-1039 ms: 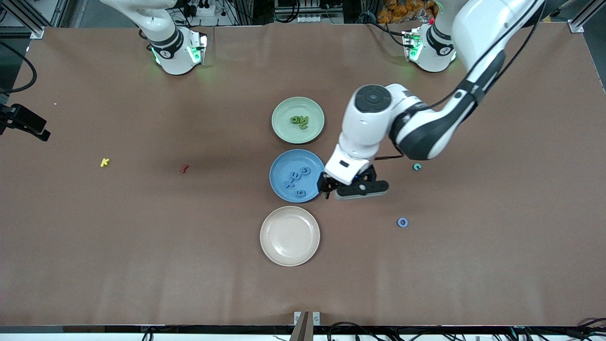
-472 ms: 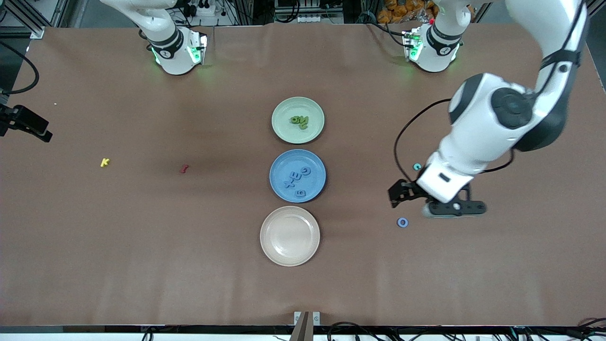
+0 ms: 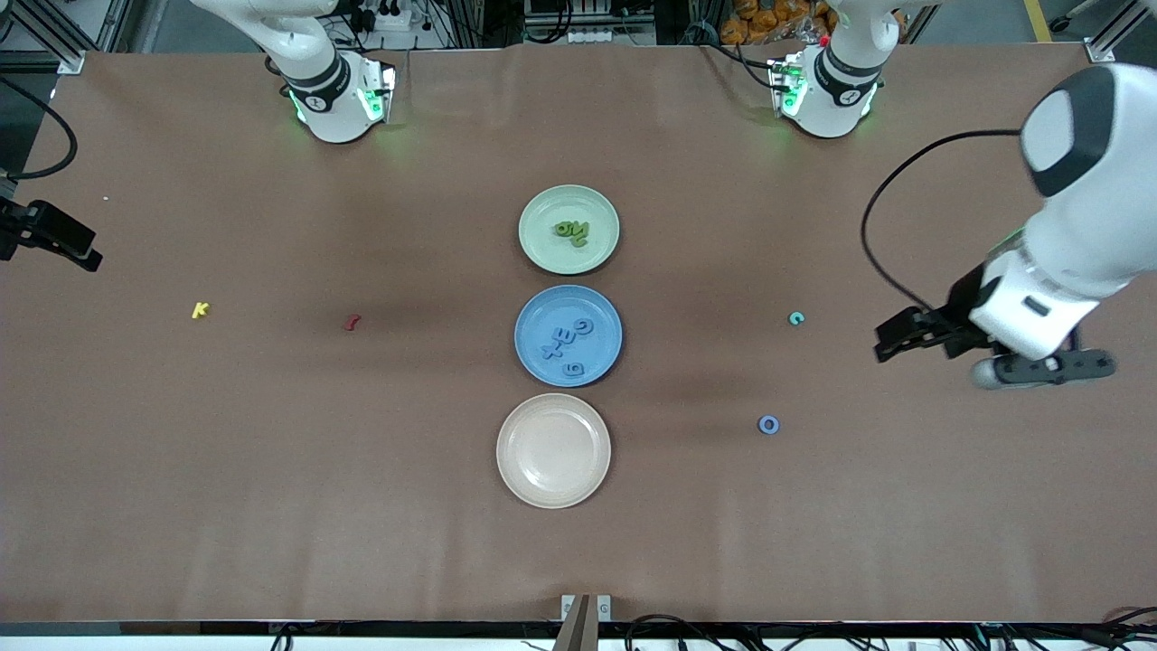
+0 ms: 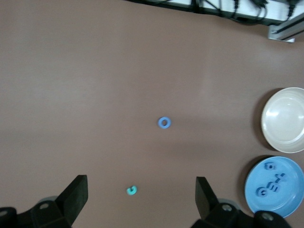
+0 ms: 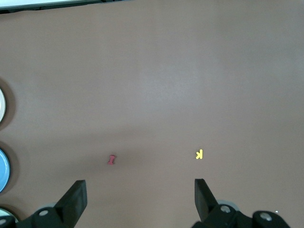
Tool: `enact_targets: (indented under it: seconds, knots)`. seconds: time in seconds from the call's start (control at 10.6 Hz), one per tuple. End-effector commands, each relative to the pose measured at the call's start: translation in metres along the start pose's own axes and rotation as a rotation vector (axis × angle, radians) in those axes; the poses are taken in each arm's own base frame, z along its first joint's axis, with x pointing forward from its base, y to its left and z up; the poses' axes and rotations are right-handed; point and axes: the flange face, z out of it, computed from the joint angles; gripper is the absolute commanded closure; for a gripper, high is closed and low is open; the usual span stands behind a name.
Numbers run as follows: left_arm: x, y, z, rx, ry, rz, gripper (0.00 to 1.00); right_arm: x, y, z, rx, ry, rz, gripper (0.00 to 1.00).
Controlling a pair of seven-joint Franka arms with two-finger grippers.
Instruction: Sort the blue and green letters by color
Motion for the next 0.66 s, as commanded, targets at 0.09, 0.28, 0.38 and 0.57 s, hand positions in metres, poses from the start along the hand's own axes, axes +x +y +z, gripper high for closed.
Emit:
enact_targets:
  seconds: [0.09, 0.28, 0.38, 0.57]
  knots:
    - [-0.027, -0.03, -0.066, 0.048, -0.1, -0.039, 0.0, -0.002, -0.002, -0.003, 0.01, -0.004, 0.006, 0.0]
    - [-0.043, -0.044, -0.105, 0.111, -0.058, -0.049, 0.0, -0.001, -0.003, -0.004, 0.012, 0.007, 0.004, 0.0]
    - [-0.054, -0.043, -0.116, 0.128, -0.075, -0.045, 0.0, 0.0, -0.004, -0.005, 0.013, 0.01, 0.003, 0.0]
    - [-0.058, -0.045, -0.12, 0.132, -0.085, -0.042, 0.0, -0.001, -0.007, -0.004, 0.02, 0.005, -0.006, 0.0]
